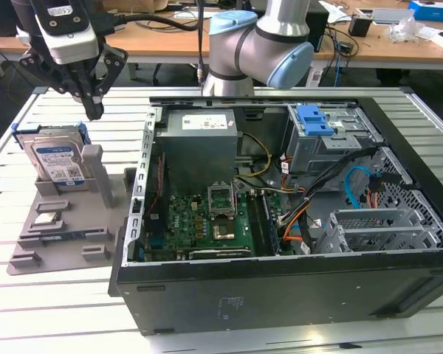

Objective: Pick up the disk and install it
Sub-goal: 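Reach for the disk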

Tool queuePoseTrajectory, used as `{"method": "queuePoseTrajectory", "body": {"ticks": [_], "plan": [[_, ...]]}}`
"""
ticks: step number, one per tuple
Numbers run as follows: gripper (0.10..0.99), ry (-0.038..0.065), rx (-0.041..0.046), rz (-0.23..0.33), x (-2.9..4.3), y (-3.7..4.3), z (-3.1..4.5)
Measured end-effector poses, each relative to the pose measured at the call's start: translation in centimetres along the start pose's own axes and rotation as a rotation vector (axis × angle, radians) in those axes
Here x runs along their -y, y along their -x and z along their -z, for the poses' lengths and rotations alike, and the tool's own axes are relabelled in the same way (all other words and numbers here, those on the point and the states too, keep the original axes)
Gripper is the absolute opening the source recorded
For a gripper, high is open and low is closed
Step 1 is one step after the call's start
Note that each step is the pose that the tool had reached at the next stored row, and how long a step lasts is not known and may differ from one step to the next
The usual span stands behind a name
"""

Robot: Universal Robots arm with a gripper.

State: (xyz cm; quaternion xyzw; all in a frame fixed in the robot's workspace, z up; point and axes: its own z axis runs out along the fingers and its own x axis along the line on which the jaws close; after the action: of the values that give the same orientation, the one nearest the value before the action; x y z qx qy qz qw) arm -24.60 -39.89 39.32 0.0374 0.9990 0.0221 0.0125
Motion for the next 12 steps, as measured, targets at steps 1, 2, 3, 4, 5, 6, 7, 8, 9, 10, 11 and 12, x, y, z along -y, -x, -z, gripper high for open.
{"method": "queuePoseTrajectory", "body": {"ticks": [1,2,3,4,5,6,7,8,9,10,11,12], "plan": [[0.106,0.0,0.0,0.0,0.01,-0.19,0.01],[0.106,0.0,0.0,0.0,0.03,-0.41,0.01],[0.106,0.0,0.0,0.0,0.04,-0.6,0.02],[0.106,0.0,0.0,0.0,0.06,-0.77,0.02],[0.106,0.0,0.0,0.0,0.07,-1.01,0.03],[0.106,0.0,0.0,0.0,0.09,-1.27,0.03],[0.106,0.0,0.0,0.0,0.1,-1.4,0.03],[0.106,0.0,0.0,0.0,0.11,-1.52,0.04],[0.106,0.0,0.0001,0.0,0.12,-1.67,0.04],[0.106,0.0,0.0,0.0,0.13,-1.76,0.04],[0.106,0.0,0.0,0.0,0.14,-1.9,0.04],[0.106,0.0,0.0,0.0,0.15,-1.99,0.05]]}}
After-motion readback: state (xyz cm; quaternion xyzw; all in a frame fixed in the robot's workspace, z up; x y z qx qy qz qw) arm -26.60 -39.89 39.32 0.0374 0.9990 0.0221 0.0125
